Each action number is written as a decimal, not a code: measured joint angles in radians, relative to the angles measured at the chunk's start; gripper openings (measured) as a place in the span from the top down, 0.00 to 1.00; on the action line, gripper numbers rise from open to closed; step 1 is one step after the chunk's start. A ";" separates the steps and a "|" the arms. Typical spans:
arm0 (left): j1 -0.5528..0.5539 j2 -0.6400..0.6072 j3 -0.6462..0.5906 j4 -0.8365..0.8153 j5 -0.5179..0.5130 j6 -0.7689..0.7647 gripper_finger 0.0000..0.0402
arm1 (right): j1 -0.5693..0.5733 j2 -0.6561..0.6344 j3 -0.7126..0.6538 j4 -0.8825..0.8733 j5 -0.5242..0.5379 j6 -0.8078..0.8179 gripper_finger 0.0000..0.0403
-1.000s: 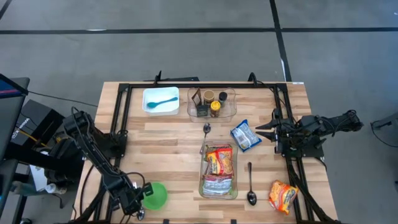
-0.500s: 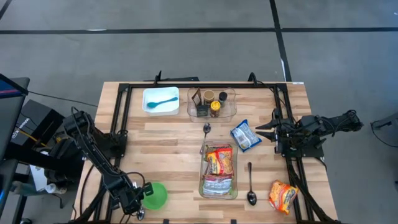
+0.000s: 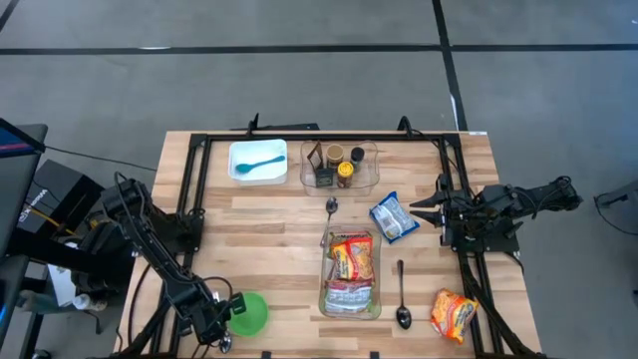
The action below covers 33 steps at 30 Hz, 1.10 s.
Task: Pick & Place Food Item
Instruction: Put the silver spoon into the white bin
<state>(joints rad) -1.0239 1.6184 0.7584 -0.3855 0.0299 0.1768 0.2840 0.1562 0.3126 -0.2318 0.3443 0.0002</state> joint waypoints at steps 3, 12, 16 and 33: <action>-0.002 0.001 0.000 -0.001 -0.003 0.000 0.81 | 0.000 0.000 0.000 0.000 0.000 0.000 0.82; -0.018 0.002 -0.001 -0.003 -0.014 -0.007 0.81 | 0.000 0.000 0.000 0.000 0.000 0.000 0.82; -0.024 0.002 -0.001 -0.006 -0.032 -0.009 0.81 | 0.000 0.000 0.000 0.000 0.000 0.000 0.82; -0.025 0.003 -0.002 -0.006 -0.031 -0.009 0.89 | 0.000 0.000 0.000 0.000 0.000 0.000 0.82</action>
<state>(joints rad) -1.0485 1.6215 0.7559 -0.3917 -0.0007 0.1677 0.2836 0.1559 0.3126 -0.2318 0.3439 0.0002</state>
